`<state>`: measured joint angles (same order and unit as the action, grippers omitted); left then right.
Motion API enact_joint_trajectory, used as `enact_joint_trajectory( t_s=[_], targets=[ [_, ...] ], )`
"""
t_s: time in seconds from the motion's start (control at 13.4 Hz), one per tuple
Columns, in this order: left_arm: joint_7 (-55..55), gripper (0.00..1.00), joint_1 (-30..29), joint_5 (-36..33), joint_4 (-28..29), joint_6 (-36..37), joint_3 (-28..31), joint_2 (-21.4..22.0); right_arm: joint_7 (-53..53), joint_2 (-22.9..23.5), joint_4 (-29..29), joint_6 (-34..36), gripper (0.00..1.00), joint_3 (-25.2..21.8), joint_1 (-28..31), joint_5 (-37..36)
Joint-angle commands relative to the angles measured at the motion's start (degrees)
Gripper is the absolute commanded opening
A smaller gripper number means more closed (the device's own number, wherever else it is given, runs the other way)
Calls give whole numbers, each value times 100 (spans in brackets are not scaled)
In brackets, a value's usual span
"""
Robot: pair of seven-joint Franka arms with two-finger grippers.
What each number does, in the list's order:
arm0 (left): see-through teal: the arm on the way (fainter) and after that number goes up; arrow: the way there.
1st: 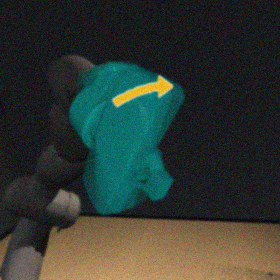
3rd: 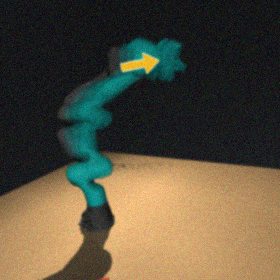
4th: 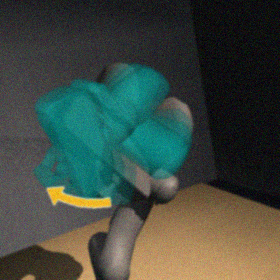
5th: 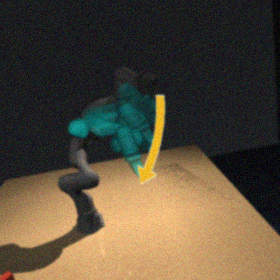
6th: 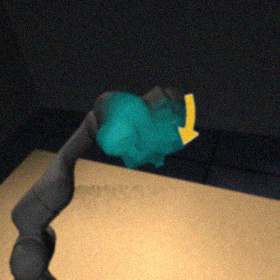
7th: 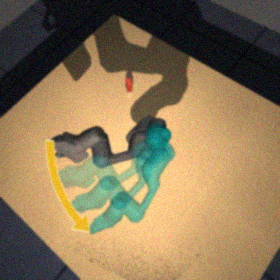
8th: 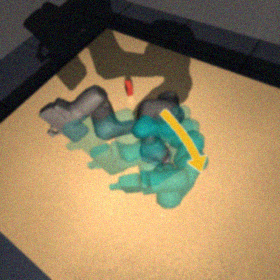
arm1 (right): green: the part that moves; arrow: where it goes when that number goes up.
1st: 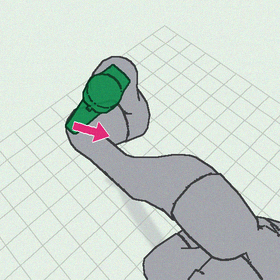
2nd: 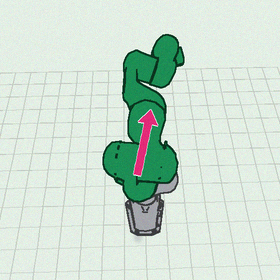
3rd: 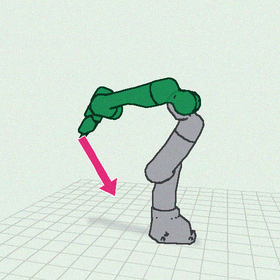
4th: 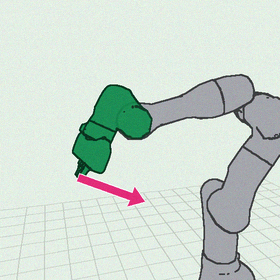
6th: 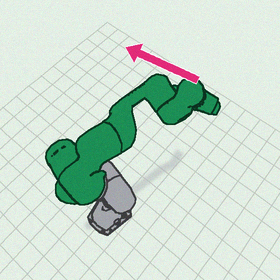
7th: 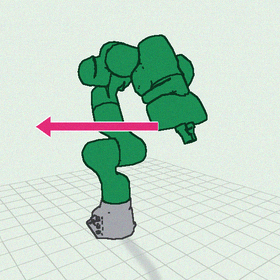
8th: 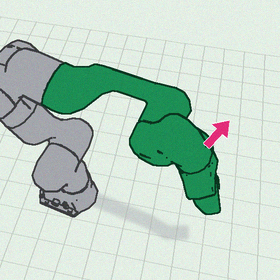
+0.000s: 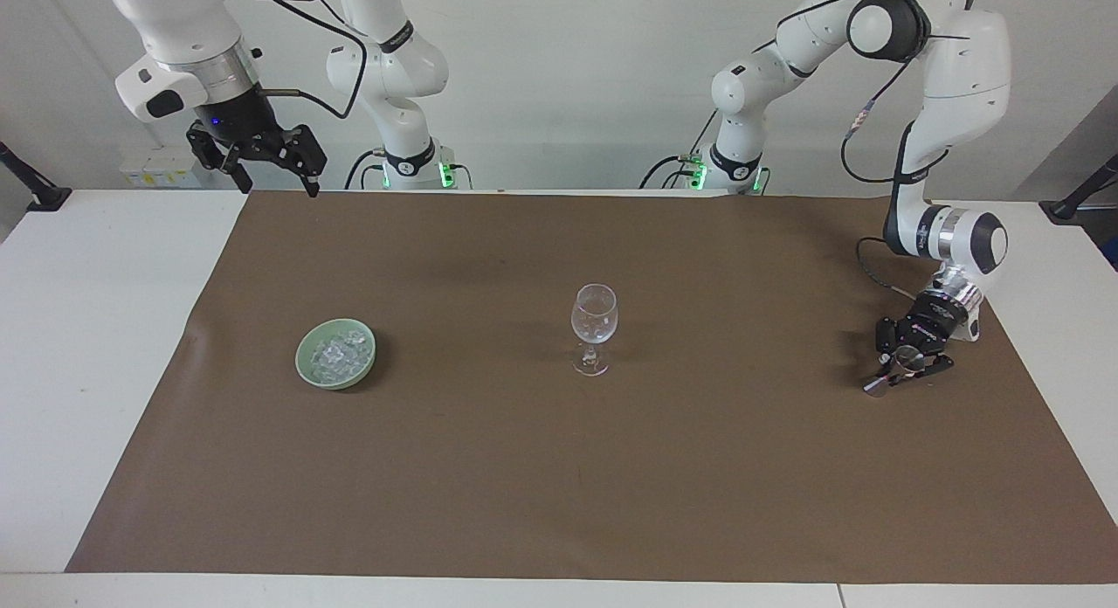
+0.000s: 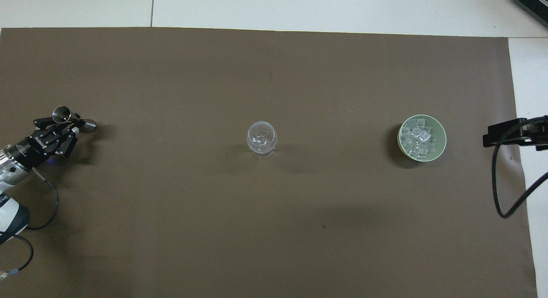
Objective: Pour wine and add ice with both arms
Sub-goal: 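Close the left gripper around the silver jigger, then lift the jigger with the left gripper and carry it toward the glass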
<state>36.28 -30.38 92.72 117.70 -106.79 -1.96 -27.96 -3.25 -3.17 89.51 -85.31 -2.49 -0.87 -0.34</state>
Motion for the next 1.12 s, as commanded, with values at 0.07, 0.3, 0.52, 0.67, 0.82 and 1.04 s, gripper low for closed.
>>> enact_joint_trajectory(
  t_s=[0.07,0.3,0.52,0.67,0.82,1.04],
  targets=[
    [-94,0,76,159,-1,88,64,-17,-79,-79,75,5,100,-6,8,148],
    [-103,0,93,159,-27,97,47,44,-79,-79,75,-4,100,-6,8,148],
    [-112,0,338,212,-36,35,29,263,-70,-79,75,5,100,-6,8,148],
    [-103,0,672,413,-10,-131,38,439,-79,-79,75,5,100,-6,8,148],
    [-103,0,962,589,25,-351,29,580,-70,-79,75,5,100,-6,8,148],
    [-155,0,1384,914,200,-624,29,800,-79,-79,75,5,100,-6,8,148]
  ],
)
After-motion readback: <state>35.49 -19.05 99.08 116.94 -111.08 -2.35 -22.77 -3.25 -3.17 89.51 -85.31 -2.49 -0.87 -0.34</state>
